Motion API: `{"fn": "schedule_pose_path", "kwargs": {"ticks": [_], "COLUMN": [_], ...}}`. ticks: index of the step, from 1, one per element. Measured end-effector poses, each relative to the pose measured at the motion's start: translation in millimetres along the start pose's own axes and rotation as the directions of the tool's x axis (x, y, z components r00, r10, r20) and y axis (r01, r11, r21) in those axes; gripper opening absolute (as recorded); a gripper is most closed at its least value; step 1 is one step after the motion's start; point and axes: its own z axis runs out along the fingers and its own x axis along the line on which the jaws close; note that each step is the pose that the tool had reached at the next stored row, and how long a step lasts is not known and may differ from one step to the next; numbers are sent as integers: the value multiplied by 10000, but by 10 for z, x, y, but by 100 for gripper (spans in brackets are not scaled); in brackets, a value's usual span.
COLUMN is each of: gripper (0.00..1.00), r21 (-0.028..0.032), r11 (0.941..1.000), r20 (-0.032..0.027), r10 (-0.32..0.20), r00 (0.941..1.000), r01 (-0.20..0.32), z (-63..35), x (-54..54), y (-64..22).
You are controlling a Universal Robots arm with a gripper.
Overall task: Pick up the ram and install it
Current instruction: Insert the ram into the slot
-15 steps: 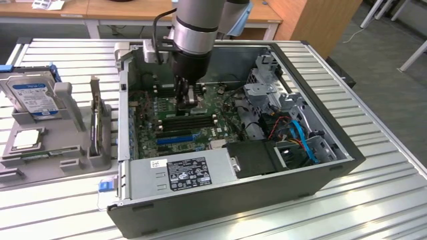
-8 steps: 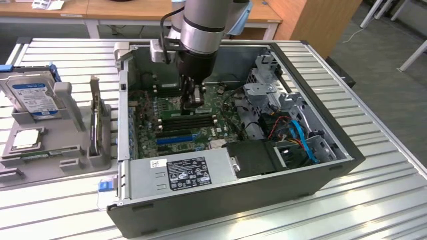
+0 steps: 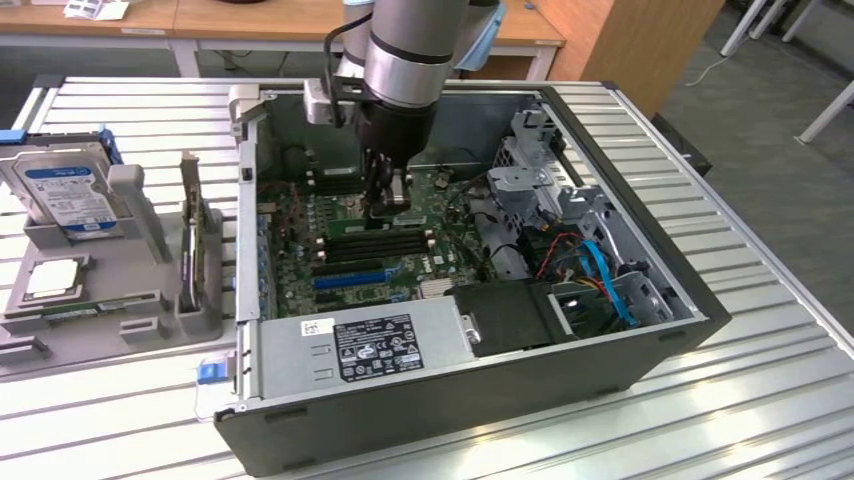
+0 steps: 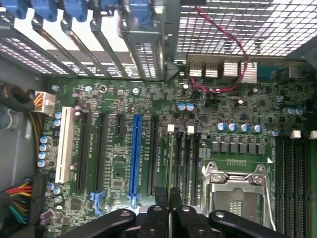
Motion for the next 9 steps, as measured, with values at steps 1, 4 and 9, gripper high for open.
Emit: {"fn": "schedule_pose_path", "kwargs": {"ticks": [1, 4, 9], "gripper": [13, 13, 13], "r21": [1, -1, 1], "r11": [10000, 10000, 10000], "r20": [1, -1, 0], "r10": [0, 7, 5], "r00": [10000, 10000, 10000], "r01": [0, -7, -5], "z": [-1, -4, 35], "x": [-28, -83, -85], "y": [-1, -2, -7]}}
